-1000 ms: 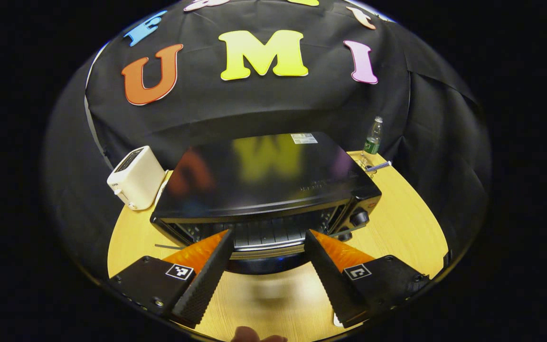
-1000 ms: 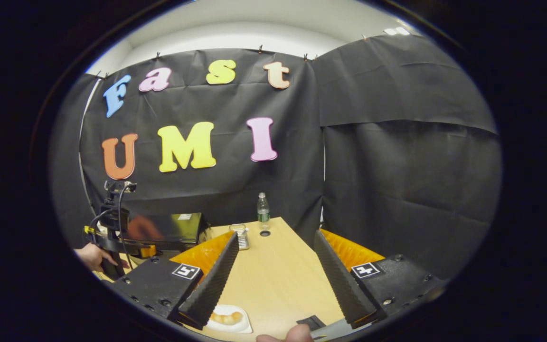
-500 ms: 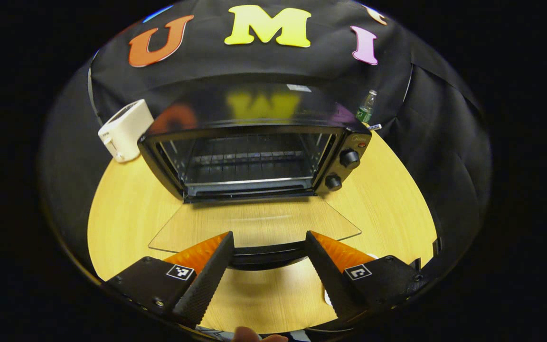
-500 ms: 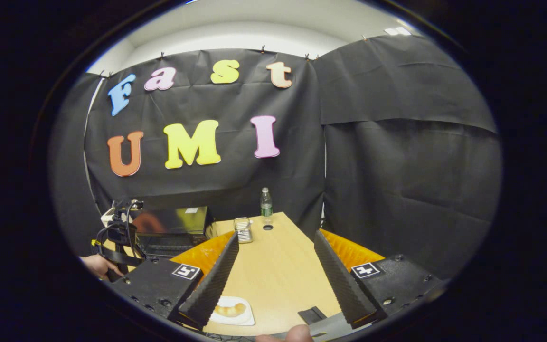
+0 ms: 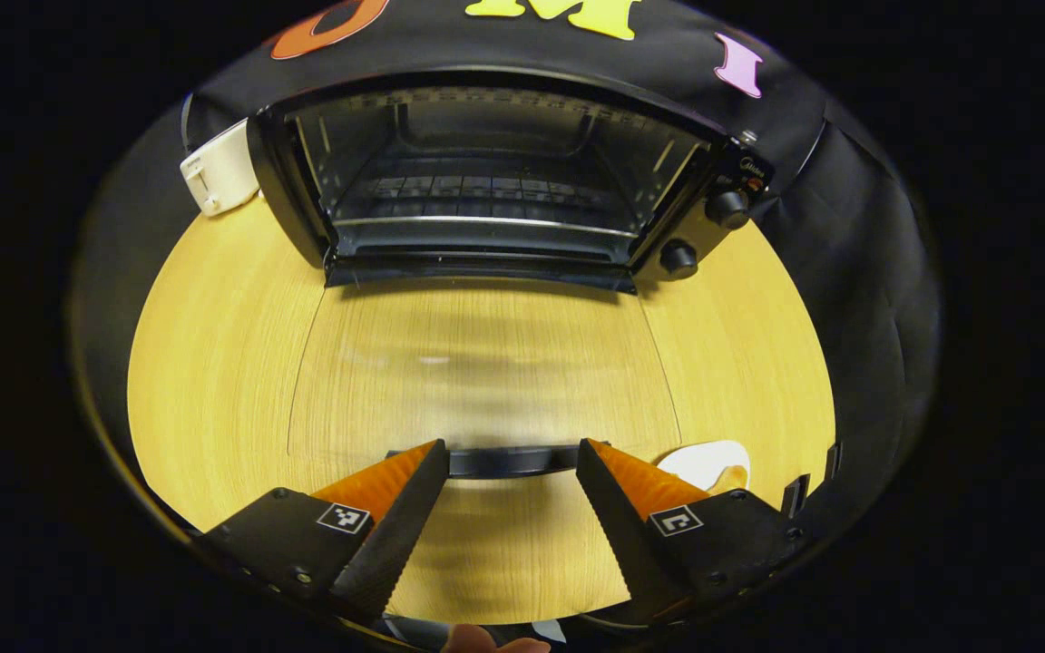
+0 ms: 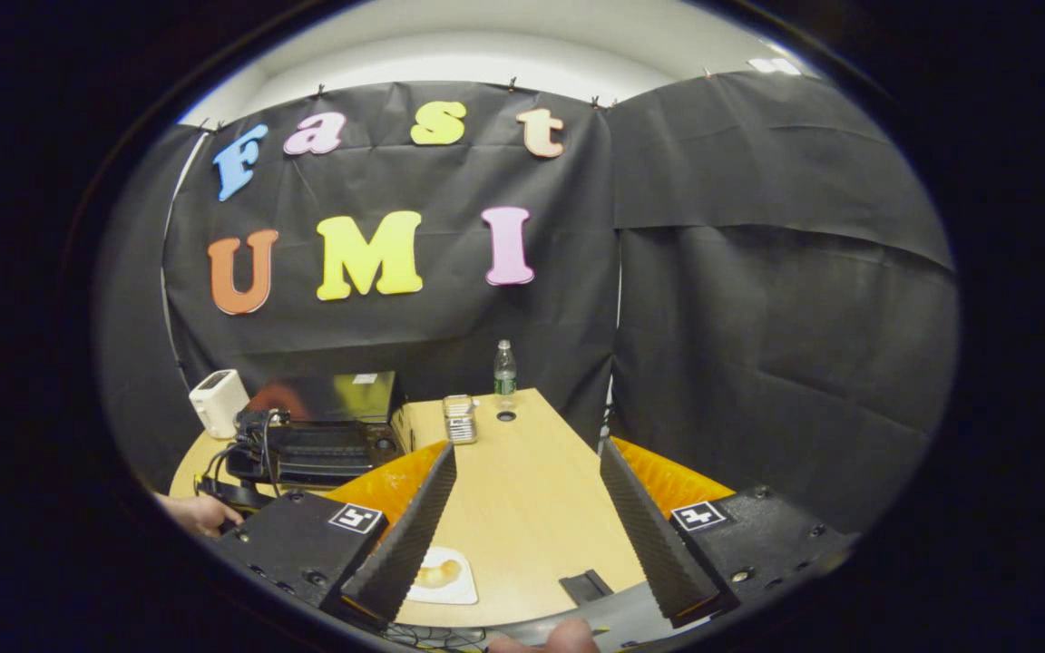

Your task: Open the electric oven with the left hand, put the food in, and close the electric oven.

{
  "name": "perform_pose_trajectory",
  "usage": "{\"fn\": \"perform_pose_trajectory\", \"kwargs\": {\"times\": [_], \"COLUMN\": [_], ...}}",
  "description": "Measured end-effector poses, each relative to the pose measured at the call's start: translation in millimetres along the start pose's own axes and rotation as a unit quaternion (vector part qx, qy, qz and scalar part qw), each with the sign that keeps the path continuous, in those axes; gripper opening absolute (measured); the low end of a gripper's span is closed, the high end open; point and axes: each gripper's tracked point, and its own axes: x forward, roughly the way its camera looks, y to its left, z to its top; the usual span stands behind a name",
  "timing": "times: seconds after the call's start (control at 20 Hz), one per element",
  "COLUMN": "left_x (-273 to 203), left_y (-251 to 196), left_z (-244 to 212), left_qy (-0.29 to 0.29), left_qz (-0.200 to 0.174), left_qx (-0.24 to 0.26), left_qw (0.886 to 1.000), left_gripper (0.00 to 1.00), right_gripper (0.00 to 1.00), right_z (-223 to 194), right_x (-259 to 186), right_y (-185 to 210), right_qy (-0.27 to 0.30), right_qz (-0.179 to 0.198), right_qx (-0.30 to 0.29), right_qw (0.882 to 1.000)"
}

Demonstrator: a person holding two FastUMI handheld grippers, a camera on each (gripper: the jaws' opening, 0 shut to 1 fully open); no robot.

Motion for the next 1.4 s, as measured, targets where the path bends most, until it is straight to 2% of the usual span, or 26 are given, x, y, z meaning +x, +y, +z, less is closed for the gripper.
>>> {"fn": "perform_pose_trajectory", "kwargs": {"times": [0.05, 0.1, 0.55, 0.85, 1.15, 1.3, 1.4], "left_x": [-5, -1, 2, -11, -49, -87, -120], "left_y": [1, 0, 2, 2, -3, -12, -15], "left_z": [-2, -2, -2, 6, 33, 52, 65], "left_qy": [0.0, 0.001, 0.002, -0.022, -0.088, -0.153, -0.208], "left_qz": [-0.001, -0.001, 0.002, 0.002, 0.001, -0.01, -0.01], "left_qx": [-0.004, -0.006, -0.018, -0.022, -0.01, 0.002, 0.015], "left_qw": [1.0, 1.0, 1.0, 1.0, 0.996, 0.988, 0.978], "left_gripper": [0.84, 0.94, 0.93, 0.93, 0.95, 0.95, 0.95], "right_gripper": [0.98, 0.98, 0.98, 0.98, 0.97, 0.98, 0.98], "right_z": [-1, 0, 3, 6, -7, -26, -44], "right_x": [1, 2, 6, 5, 8, 17, 24], "right_y": [1, 3, 17, 15, 19, 25, 31], "right_qy": [0.001, 0.002, 0.004, -0.003, 0.008, 0.03, 0.05], "right_qz": [0.001, 0.003, 0.027, 0.033, 0.05, 0.062, 0.071], "right_qx": [-0.002, -0.002, -0.016, -0.014, 0.0, 0.014, 0.021], "right_qw": [1.0, 1.0, 1.0, 0.999, 0.999, 0.998, 0.996]}}
